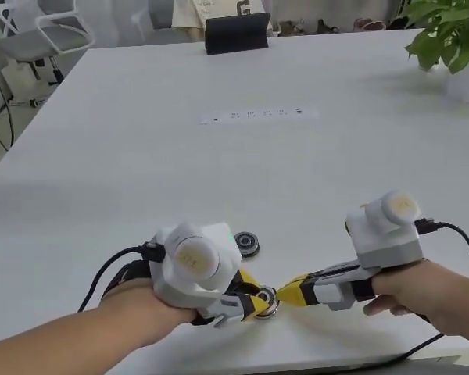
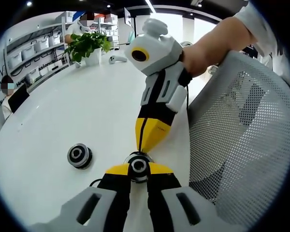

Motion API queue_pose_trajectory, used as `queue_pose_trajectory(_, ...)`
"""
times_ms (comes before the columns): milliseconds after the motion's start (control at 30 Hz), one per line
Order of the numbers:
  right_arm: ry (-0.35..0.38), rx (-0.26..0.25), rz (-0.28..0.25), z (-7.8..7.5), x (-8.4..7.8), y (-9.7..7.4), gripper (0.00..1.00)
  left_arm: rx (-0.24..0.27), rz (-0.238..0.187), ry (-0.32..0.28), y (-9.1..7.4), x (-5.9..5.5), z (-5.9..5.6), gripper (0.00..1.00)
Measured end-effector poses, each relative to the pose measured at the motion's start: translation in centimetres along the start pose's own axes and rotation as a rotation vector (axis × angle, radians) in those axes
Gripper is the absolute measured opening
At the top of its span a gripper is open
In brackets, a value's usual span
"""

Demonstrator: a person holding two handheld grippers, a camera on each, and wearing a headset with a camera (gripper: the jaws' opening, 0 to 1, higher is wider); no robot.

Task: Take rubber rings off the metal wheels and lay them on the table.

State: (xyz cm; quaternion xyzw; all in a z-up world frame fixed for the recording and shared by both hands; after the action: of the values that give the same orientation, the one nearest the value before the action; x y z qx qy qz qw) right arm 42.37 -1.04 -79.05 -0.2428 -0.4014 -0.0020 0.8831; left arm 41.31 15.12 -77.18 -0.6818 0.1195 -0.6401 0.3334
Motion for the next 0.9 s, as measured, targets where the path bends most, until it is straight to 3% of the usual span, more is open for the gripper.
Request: queue_pose_trajectory(900,-0.031,0.033,-0.013,0.46,0.01,0.32,0.00,0.002,0.008,0.000,0.07,0.08,-0.03,0.07)
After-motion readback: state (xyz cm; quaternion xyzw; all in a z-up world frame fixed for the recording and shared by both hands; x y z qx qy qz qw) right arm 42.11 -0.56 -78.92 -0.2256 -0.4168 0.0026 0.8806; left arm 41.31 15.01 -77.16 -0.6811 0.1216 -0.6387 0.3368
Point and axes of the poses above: the centre of the closed fingertips' face, and the gripper's own axes: y roughly forward along the fingers, z roughly to its left, x roughly out of its top, the point moved 10 cm from there along -y, roughly backward along the fingers, and after that the axes turned 6 degrees about -z, right-handed, at the moved point
